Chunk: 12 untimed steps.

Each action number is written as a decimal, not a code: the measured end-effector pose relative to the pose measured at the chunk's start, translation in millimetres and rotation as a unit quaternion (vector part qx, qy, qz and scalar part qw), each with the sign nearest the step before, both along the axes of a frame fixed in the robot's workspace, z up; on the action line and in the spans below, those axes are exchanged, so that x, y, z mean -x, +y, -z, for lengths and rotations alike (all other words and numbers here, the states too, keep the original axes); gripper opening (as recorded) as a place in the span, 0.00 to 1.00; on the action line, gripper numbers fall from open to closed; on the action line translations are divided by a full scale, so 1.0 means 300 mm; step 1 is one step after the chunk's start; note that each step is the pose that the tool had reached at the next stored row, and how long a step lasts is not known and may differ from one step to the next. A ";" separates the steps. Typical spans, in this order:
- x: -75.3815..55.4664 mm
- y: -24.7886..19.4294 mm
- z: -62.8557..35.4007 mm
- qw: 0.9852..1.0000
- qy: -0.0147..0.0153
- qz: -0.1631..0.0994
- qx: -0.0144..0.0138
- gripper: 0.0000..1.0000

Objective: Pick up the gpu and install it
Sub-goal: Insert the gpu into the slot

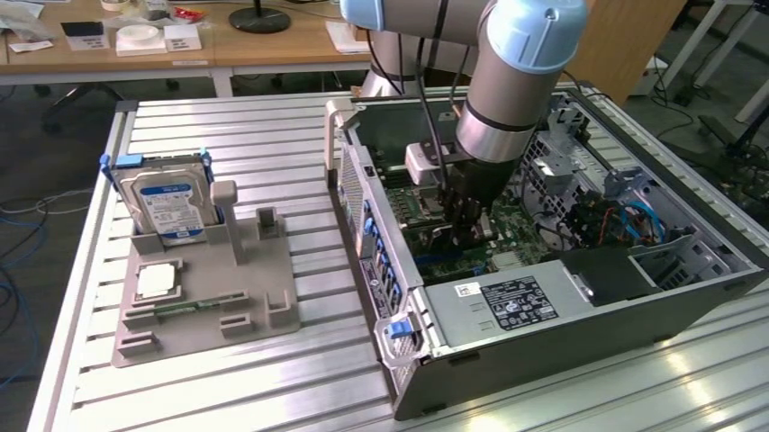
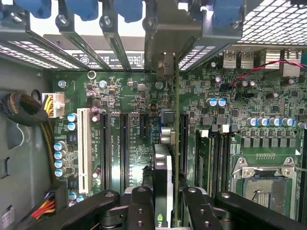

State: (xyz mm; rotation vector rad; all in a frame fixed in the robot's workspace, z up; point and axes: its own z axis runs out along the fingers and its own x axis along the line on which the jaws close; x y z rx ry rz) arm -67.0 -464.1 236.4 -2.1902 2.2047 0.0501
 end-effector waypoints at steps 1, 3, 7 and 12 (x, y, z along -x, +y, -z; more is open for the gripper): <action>0.000 0.000 0.001 1.000 0.000 0.000 0.000 0.28; 0.000 0.000 0.003 1.000 0.000 0.000 0.000 0.28; 0.000 -0.001 0.008 1.000 0.000 0.000 0.000 0.28; 0.000 -0.001 0.015 1.000 0.000 0.000 0.000 0.28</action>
